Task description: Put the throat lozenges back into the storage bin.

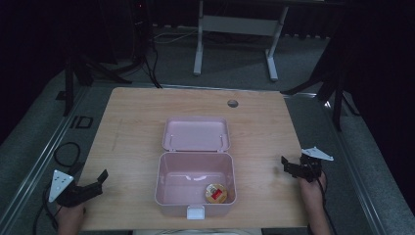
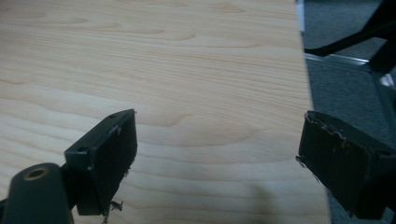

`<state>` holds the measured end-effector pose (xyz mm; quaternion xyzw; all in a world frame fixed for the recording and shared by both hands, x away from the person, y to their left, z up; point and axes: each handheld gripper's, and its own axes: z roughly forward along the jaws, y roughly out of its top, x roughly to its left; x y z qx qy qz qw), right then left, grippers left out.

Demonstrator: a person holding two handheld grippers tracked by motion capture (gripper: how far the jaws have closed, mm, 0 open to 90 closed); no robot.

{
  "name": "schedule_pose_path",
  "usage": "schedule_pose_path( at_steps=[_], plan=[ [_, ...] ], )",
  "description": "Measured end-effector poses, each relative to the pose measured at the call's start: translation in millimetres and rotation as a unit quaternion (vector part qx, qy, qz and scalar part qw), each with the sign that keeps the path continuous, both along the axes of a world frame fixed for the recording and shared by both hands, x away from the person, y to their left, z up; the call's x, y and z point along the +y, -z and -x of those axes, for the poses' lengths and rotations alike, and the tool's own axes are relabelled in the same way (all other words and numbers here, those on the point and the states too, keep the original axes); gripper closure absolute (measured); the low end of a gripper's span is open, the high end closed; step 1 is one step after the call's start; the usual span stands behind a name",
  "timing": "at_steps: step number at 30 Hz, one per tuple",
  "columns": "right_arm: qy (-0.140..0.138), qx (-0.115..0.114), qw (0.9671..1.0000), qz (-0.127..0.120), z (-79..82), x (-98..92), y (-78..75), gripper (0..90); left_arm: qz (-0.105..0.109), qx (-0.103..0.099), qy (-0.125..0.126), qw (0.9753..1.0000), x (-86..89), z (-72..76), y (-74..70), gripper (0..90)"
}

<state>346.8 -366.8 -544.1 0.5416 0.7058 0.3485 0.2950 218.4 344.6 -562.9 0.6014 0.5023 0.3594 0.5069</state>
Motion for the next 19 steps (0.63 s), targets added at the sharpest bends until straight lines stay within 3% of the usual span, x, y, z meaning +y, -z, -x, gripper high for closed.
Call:
schedule_pose_path(
  at_steps=[5,10,19],
  plan=[
    [0.017,-0.015,0.9997,-0.013,1.1,-5.4,1.6,11.4,0.001,-0.001,0.001,1.0000,-0.1,0.2,0.1,2.0],
    [0.027,-0.023,0.9982,-0.049,1.7,-11.8,0.3,11.4,0.002,-0.001,0.001,1.0000,0.2,0.2,0.1,2.0],
    [0.030,-0.002,0.9991,-0.031,-2.8,-7.7,2.8,11.4,0.002,-0.001,0.001,1.0000,0.3,0.3,0.1,2.0]
  ],
)
